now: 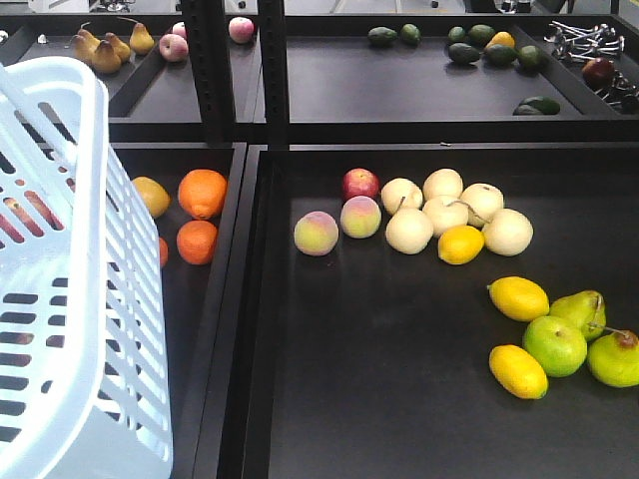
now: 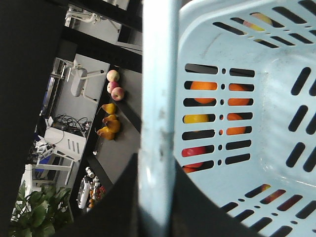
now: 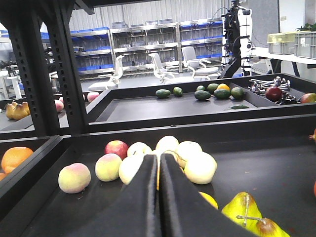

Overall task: Pick three apples into basket with both arms
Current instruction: 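Hold the basket raised beside the robot with the left gripper, then turn the base away from the table while holding the basket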

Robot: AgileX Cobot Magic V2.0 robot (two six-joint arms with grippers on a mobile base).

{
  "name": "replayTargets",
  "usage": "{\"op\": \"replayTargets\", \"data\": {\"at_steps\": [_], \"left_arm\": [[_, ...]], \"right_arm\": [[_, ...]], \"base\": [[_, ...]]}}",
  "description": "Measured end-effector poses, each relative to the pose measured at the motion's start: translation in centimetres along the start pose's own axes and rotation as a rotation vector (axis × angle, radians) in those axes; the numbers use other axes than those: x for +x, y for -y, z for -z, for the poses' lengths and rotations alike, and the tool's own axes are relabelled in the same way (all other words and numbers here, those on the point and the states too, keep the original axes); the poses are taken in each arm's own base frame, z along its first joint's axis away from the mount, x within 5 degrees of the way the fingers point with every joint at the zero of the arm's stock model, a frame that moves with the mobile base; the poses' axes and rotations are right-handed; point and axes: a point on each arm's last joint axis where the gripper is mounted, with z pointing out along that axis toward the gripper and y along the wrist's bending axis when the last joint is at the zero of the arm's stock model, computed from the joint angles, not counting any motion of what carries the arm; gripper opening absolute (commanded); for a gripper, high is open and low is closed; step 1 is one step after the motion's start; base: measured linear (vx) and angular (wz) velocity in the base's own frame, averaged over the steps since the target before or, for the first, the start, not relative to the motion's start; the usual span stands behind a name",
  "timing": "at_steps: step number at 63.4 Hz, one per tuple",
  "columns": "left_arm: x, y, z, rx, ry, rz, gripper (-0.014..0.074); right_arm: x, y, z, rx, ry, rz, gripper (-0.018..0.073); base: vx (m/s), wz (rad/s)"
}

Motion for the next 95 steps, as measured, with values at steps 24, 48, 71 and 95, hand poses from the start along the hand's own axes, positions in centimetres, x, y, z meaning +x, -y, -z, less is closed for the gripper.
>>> {"op": "replayTargets", "data": {"at_steps": [24,48,71,95], "left_arm": [[0.0,0.0,0.0,0.0,0.0,0.0,-0.0007],[0.0,0.0,0.0,0.0,0.0,0.0,-0.0007],[0.0,0.0,0.0,0.0,0.0,-0.001,-0.0007],[0.0,0.0,0.0,0.0,0.0,-0.001,-0.0007]], "right_arm": [[0.0,0.0,0.0,0.0,0.0,0.0,-0.0008],[0.0,0.0,0.0,0.0,0.0,0.0,-0.0008],[0.0,0.0,0.0,0.0,0.0,0.0,-0.0008],[0.0,0.0,0.0,0.0,0.0,0.0,-0.0008]], "base": [[0.0,0.01],[-0.02,0.09],[-0.05,0.19],[-0.05,0.26]]}}
